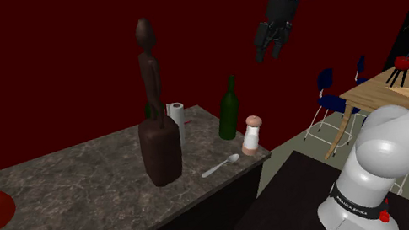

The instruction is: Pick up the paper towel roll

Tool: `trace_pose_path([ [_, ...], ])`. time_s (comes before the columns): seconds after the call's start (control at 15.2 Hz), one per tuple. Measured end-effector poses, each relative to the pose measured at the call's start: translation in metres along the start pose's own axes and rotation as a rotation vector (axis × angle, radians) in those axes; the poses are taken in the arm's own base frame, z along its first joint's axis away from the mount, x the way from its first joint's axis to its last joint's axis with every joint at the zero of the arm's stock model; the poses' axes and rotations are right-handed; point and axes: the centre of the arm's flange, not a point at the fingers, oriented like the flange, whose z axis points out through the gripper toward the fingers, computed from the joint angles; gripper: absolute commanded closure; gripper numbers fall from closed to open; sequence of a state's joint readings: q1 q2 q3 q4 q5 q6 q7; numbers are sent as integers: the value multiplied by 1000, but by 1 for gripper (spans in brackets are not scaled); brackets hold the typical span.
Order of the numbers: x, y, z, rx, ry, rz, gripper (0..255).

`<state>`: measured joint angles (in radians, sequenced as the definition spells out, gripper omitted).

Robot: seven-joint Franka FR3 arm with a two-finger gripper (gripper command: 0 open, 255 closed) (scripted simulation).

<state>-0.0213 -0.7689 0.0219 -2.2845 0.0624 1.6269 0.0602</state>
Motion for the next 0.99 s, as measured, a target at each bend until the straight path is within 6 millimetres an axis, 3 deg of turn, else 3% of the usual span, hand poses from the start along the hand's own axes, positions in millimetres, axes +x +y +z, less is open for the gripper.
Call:
trace_pose_path([
  [0.2,11,-3,11,-2,-4,3,0],
  [0.99,133,-33,111,-18,-34,30,0],
])
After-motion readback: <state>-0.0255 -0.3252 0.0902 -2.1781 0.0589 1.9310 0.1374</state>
